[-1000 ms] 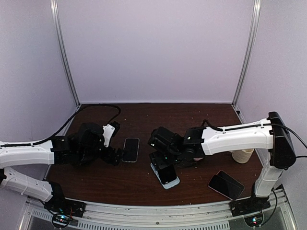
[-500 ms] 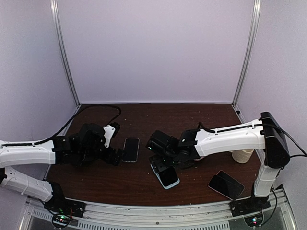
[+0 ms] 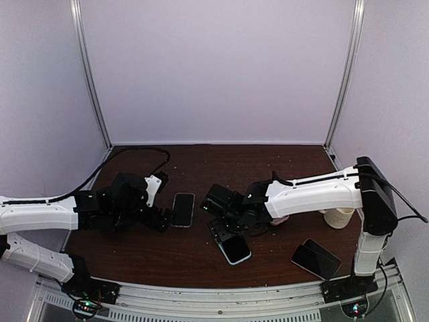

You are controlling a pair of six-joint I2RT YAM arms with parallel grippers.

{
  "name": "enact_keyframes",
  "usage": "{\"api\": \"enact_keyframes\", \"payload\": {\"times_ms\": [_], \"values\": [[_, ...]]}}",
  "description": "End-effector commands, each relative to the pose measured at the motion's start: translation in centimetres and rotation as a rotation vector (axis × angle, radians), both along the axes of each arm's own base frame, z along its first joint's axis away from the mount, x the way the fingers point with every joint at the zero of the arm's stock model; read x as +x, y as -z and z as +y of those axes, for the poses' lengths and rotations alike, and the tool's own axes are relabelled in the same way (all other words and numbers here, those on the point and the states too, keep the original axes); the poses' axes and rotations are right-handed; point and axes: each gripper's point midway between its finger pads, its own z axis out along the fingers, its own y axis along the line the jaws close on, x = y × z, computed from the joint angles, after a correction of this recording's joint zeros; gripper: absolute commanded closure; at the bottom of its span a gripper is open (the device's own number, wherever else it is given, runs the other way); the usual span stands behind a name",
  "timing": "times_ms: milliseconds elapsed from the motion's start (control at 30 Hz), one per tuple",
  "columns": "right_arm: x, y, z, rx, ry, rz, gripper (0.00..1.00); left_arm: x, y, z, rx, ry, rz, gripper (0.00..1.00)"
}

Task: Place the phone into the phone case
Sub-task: Place the phone on the phone case.

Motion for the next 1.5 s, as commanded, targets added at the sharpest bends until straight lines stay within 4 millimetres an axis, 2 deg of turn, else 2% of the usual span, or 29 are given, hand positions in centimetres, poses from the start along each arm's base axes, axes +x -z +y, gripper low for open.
{"api": "enact_keyframes", "payload": {"times_ms": [0,300,567,767,867,1000,1100,1267,1367,1467], "values": [[-0.6,1.9,-0.1,-0.012,0.018,0.065,0.79,0.4,-0.2,0.2,-0.009,-0.020,-0.011,0.04],[0.2,4.0,-0.4,-0.080,0.034,0.066,0.47,0.5,-0.2,-0.1,-0.008,-0.016,-0.013,0.04],[1.1,4.3,-0.3,-0.127,0.040,0.029,0.36,0.7,-0.3,-0.2,-0.003,-0.011,-0.017,0.04],[1.3,5.0,-0.5,-0.147,0.046,0.028,0.22,0.7,-0.5,-0.3,-0.001,-0.008,-0.021,0.04],[1.4,5.0,-0.5,-0.144,0.046,0.027,0.12,0.8,-0.6,-0.4,-0.002,-0.006,-0.023,0.04],[1.5,4.5,-0.2,-0.132,0.040,0.022,0.06,0.7,-0.6,-0.4,0.004,-0.003,-0.024,0.04],[1.6,3.7,0.0,-0.115,0.035,0.021,0.05,0.7,-0.5,-0.4,0.005,-0.002,-0.022,0.04],[1.4,0.3,0.4,-0.061,0.005,0.010,0.04,0.7,-0.3,-0.4,0.008,0.001,-0.018,0.04],[0.7,-1.8,-0.1,-0.010,-0.017,0.027,0.04,0.6,-0.1,-0.5,0.017,0.011,-0.011,0.04],[-0.1,-2.5,-2.0,0.032,-0.004,0.077,0.05,0.2,0.4,-0.9,0.026,0.044,0.008,0.06]]}}
